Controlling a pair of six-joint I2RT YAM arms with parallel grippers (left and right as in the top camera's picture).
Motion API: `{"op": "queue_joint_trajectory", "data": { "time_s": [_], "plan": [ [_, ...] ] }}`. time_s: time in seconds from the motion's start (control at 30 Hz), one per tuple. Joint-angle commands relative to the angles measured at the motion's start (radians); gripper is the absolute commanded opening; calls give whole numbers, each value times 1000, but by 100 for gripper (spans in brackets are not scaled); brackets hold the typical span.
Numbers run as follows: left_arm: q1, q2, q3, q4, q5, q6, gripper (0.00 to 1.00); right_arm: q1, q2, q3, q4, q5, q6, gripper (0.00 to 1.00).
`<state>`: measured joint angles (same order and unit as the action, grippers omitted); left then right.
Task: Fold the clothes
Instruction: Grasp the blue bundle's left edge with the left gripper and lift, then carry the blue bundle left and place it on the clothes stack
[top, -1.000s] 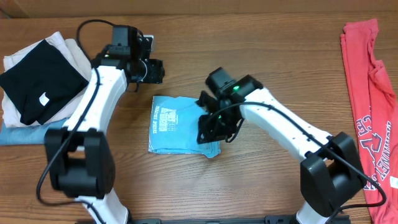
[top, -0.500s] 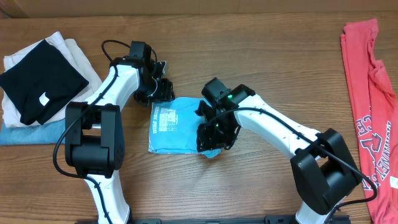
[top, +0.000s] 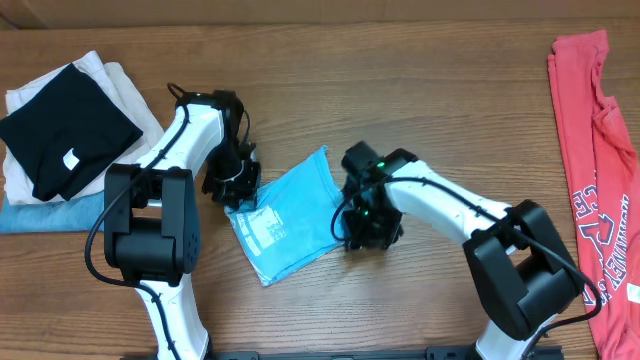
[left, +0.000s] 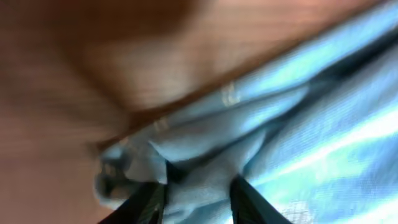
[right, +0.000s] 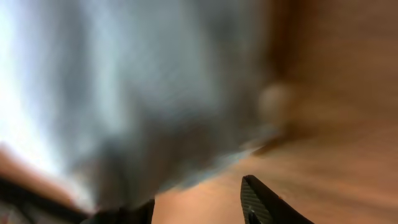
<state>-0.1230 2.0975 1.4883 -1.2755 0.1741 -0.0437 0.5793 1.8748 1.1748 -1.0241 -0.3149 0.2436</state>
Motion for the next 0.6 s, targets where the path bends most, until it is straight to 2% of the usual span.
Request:
{"op": "queue_joint_trajectory", "data": {
  "time_s": [0.0, 0.13, 0.33, 0.57],
  "plan": [
    [-1, 11, 6, -64, -18, 21, 37, -76, 1, -2, 48, 132, 26, 48],
    [-1, 11, 6, -134, -16, 12, 38, -152, 1, -2, 121, 166, 21, 48],
    [-1, 10, 6, -193, -9, -5, 33, -222, 1, -2, 183, 196, -15, 48],
    [-2, -51, 6, -140, 172, 14, 34, -240, 1, -2, 186, 318, -43, 54]
  ]
}}
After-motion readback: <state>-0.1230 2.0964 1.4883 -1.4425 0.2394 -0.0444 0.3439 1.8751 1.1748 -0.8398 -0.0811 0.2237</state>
